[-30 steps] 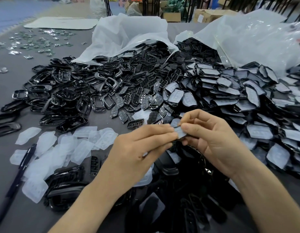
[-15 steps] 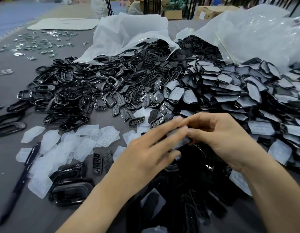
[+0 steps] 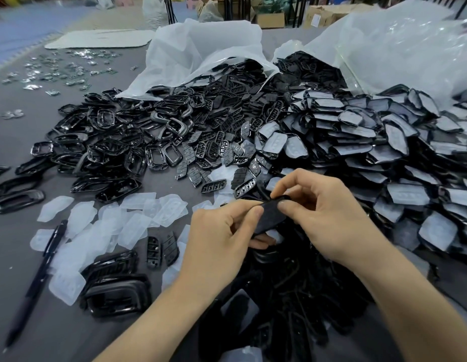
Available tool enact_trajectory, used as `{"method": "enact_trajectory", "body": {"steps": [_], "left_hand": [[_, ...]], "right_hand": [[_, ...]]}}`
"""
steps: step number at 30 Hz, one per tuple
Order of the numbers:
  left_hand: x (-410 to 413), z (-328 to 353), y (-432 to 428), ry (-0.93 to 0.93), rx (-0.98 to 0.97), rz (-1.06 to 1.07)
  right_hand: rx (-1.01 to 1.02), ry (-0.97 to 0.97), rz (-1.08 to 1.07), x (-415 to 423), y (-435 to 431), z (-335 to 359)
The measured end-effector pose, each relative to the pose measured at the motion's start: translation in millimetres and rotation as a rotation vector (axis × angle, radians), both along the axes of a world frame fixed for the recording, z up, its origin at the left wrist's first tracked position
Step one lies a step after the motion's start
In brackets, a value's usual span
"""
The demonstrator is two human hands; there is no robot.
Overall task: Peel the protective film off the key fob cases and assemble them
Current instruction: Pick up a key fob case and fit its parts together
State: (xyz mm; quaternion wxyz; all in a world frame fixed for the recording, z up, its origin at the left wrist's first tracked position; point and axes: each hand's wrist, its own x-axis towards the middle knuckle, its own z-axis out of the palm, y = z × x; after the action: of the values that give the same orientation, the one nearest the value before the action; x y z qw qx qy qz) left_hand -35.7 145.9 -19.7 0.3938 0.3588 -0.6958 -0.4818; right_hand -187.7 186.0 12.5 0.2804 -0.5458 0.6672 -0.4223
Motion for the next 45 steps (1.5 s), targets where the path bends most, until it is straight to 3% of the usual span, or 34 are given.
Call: {"method": "enact_trajectory", "body": {"steps": [3, 7, 9, 20, 23, 27, 31, 33, 39, 45], "left_hand": [[-1, 1, 1, 0.064, 0.116, 0.004], [-3, 9, -1, 0.27, 0.416, -0.043], [-1, 11, -2, 0.312, 0.467, -0.054], [0, 9, -5, 0.336, 0.433, -0.07], [1, 5, -5, 0.253, 0.286, -0.062], [5, 1, -5, 0.009, -0.184, 0.022], [8, 6, -8, -0.074, -0.638, 0.121], [11, 7, -9, -0.116, -0.815, 0.161], [13, 8, -9, -0.208, -0.897, 0.114], [13, 4, -10, -0.222, -0.909, 0.094]], "right_hand": [[0.017, -0.064, -0.009, -1, -1, -1], [0.039, -0.597, 0.019, -6, -2, 4], [0.061, -0.745, 0.004, -9, -2, 3], [0.07, -0.638, -0.042, -4, -4, -2], [0.056, -0.627, -0.026, -4, -4, -2], [-0.045, -0.458, 0.006, -2, -4, -2], [-0.22, -0.257, 0.007, 3, -5, -1], [-0.259, -0.322, 0.013, 5, -4, 0], [-0.146, -0.949, 0.114, 4, -2, 4], [-0.1, -0.963, 0.05, -1, 0, 6]]}}
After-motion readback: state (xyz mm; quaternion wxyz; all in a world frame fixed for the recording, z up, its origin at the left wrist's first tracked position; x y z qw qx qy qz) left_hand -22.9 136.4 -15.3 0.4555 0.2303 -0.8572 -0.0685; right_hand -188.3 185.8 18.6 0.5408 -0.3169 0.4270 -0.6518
